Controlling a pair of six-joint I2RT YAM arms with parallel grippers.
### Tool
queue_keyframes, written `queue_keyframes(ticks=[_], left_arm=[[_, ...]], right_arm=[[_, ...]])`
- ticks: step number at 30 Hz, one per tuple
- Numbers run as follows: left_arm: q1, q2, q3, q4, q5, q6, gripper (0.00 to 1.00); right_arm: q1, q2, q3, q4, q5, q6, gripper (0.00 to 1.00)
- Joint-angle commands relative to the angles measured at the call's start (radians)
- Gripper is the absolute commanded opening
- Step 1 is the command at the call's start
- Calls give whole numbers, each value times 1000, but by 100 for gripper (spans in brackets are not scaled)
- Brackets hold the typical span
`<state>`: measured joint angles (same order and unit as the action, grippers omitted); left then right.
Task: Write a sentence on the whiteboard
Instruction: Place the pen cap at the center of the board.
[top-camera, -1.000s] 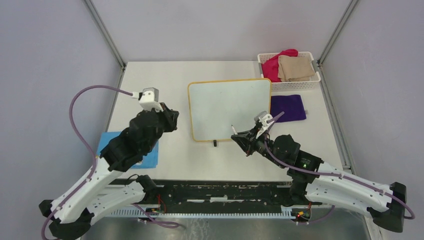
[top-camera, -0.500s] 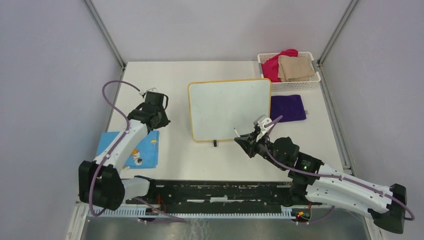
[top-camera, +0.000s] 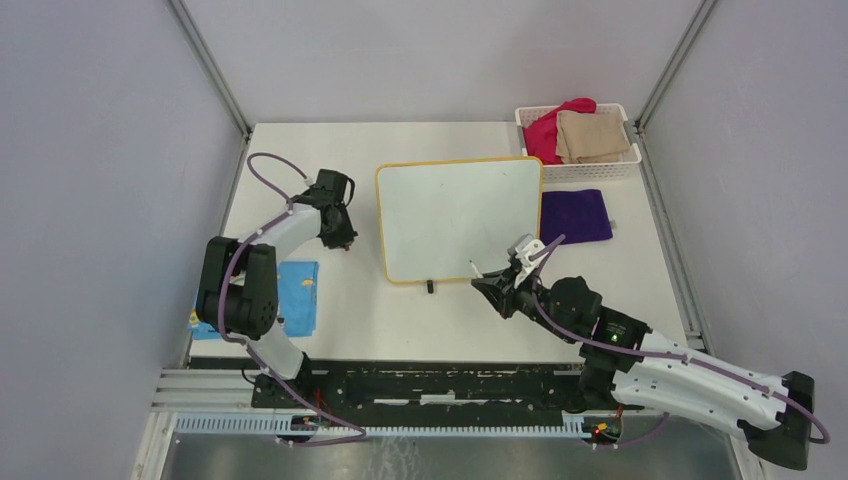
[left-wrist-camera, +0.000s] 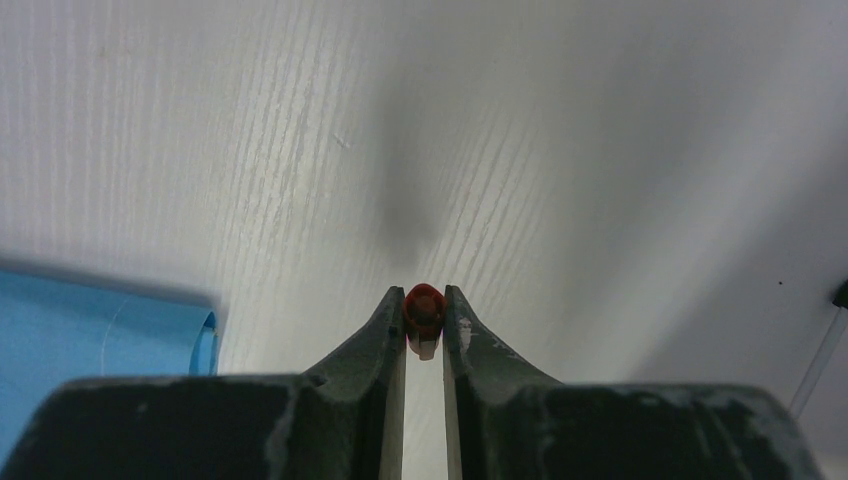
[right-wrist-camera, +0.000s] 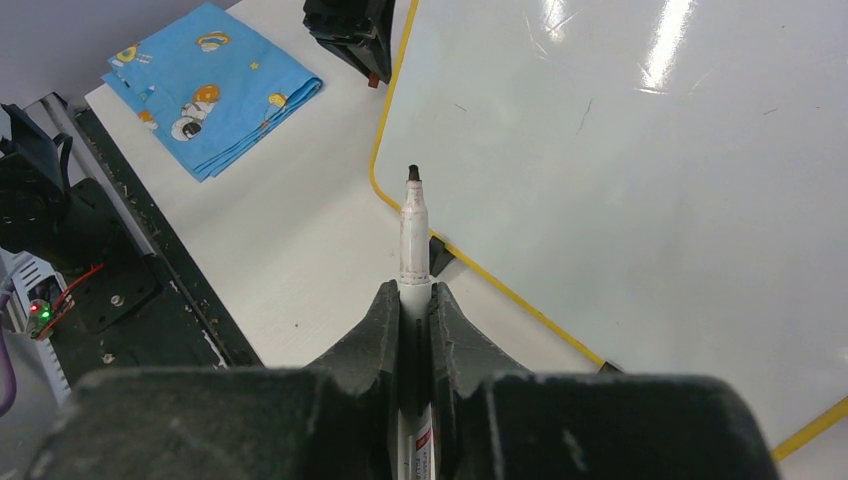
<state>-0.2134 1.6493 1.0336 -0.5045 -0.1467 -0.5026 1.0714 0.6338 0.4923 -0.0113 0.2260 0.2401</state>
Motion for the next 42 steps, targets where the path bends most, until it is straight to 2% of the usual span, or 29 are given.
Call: queue_keyframes(ticks=[1, 5, 14, 23, 30, 35, 42], left_arm=[[3, 49, 58, 47, -16, 13, 2], [3, 71, 44, 57, -30, 19, 2], [3, 105, 29, 69, -20, 27, 11], [5, 131, 28, 71, -20, 33, 16], [6, 142, 28, 71, -20, 35, 24], [6, 141, 29, 71, -24, 34, 34], [6, 122, 26, 72, -32, 29, 39]], right_arm=[[1, -11, 9, 14, 4, -26, 0], [1, 0, 40, -32, 14, -43, 0], [1, -7, 64, -34, 25, -45, 0], [1, 12, 74, -42, 33, -47, 0], [0, 15, 74, -45, 45, -46, 0], [1, 15, 74, -48, 46, -45, 0], [0, 19, 74, -50, 46, -41, 0]])
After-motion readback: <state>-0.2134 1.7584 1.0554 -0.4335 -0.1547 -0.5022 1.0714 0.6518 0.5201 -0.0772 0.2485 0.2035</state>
